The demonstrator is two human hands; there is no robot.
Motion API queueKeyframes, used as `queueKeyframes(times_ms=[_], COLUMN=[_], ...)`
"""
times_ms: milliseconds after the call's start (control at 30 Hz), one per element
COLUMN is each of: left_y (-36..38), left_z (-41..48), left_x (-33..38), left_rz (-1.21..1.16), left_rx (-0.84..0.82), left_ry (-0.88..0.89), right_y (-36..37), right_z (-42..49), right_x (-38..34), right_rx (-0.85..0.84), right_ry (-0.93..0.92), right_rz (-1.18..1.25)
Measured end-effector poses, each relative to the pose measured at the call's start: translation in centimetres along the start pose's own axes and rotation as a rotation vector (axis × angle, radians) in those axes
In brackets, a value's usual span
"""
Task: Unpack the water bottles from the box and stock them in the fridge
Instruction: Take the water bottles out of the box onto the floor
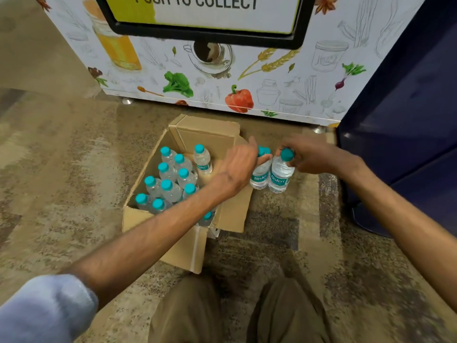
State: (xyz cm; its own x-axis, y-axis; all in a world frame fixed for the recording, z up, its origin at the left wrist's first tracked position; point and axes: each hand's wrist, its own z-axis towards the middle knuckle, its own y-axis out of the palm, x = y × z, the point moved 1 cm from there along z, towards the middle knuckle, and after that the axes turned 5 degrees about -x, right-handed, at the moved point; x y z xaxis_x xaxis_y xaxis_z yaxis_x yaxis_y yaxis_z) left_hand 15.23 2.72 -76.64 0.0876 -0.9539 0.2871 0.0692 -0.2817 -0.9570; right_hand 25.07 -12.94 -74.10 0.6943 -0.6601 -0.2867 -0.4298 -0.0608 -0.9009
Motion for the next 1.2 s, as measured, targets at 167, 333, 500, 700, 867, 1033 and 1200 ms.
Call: queueKeyframes(times_ms=[167, 333, 500, 700, 867, 1033, 1200], left_y=[4.2, 6.5, 7.7, 9.2, 9.9, 8.9, 6.8], left_z=[0.7, 1.6, 2.4, 2.8, 2.4, 2.1, 1.4], left_x=[0.1, -0.7, -1.0, -0.6, -0.1, -0.5, -2.1], left_rz=[0.036, 0.040, -0.002, -0.024, -0.053, -0.066, -0.202], left_rx=[-0.123, -0.165, -0.162, -0.196, -0.228, -0.302, -0.148], left_ry=[-0.054, -0.166, -0.222, -0.300, -0.321, -0.295, -0.239], right_y=[5.6, 9.2, 10.2, 10.8, 11.2, 10.8, 10.2], right_z=[0.9, 2.2, 3.4, 3.8, 3.6, 3.2, 3.3], right_x=[3.1, 4.4, 4.0, 3.2, 2.8, 1.9, -1.2], right_rx=[-0.037, -0.007, 0.015, 0.050, 0.089, 0.164, 0.307], right_ry=[0.032, 0.079, 0.073, 0.119, 0.083, 0.107, 0.092], right_rz=[0.098, 0.139, 0.120, 0.016, -0.043, -0.078, -0.085])
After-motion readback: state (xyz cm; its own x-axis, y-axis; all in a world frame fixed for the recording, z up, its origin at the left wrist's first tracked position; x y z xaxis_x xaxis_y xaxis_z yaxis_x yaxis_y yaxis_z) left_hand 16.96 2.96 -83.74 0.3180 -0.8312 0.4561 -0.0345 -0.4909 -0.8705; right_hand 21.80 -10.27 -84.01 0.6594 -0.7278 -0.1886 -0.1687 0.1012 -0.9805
